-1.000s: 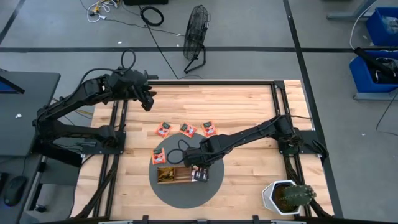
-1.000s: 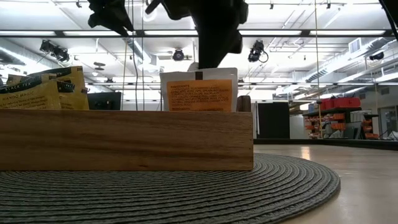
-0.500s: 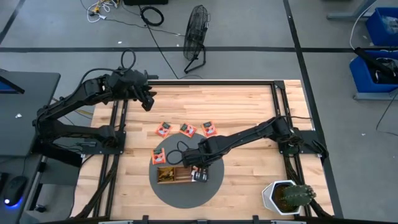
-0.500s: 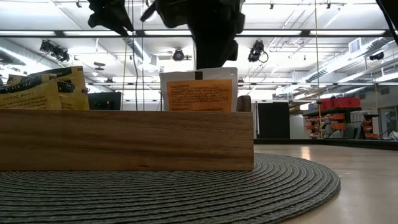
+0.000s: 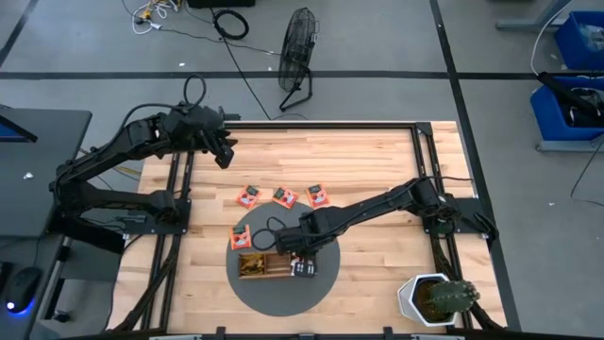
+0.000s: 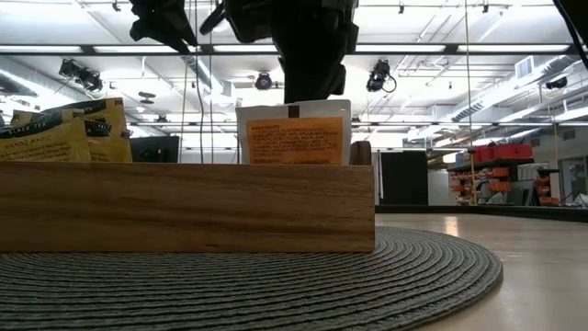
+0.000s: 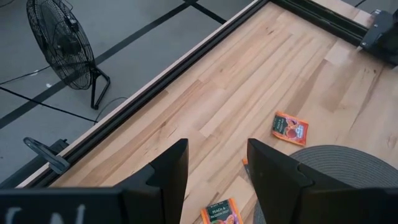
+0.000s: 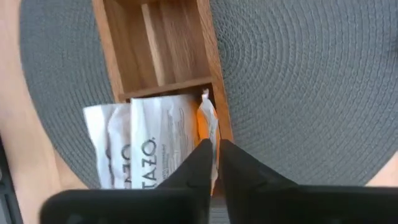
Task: Pick & Place Tea
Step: Put the orange white tea bag into the right section of the wooden organizer, then put the orange tea bag into the middle section of the wooden organizer
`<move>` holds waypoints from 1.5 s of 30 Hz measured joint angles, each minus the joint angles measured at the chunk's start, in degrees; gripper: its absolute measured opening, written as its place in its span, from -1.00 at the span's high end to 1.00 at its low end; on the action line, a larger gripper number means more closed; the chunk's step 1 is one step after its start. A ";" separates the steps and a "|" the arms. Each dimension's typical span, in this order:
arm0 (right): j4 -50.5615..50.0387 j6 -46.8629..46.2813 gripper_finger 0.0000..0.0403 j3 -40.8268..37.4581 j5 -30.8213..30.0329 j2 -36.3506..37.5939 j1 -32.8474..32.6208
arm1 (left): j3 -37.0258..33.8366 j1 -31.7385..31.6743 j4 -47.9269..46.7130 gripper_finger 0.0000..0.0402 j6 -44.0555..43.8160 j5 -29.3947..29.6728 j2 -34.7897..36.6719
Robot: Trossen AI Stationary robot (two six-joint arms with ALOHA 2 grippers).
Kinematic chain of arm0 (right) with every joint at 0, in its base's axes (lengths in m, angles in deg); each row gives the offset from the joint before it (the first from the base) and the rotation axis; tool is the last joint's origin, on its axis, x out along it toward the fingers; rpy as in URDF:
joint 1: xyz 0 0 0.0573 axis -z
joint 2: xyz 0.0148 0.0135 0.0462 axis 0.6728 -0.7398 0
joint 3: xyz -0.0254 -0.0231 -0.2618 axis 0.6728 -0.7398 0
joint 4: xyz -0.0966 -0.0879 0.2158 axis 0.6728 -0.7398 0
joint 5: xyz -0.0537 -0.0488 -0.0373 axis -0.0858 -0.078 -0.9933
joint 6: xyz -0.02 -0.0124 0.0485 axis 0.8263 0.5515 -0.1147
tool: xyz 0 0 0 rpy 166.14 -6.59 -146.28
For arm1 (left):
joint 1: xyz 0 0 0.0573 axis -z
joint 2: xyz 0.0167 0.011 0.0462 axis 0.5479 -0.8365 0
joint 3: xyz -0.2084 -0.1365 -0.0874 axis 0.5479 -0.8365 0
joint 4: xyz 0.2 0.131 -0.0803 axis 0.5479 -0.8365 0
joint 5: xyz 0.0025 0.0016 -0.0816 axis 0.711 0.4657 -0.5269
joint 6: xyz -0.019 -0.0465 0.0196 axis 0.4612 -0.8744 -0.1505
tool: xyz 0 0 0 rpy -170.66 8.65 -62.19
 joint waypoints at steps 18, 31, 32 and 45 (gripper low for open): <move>-1.96 3.06 -0.03 0.07 -2.29 7.39 4.56 | 0.00 -0.02 -0.21 0.16 0.13 -0.02 0.00; -8.32 1.13 0.02 -3.48 -7.89 10.07 17.17 | -5.82 -0.02 -6.78 0.15 -6.58 -0.93 -0.31; -8.47 0.15 0.03 -4.52 -7.66 10.01 18.22 | -6.69 -0.02 -6.75 0.15 -6.90 -1.93 -0.33; 2.91 -10.07 0.04 -20.77 1.56 9.97 26.50 | -10.71 2.56 -3.79 0.15 -12.40 -2.73 0.42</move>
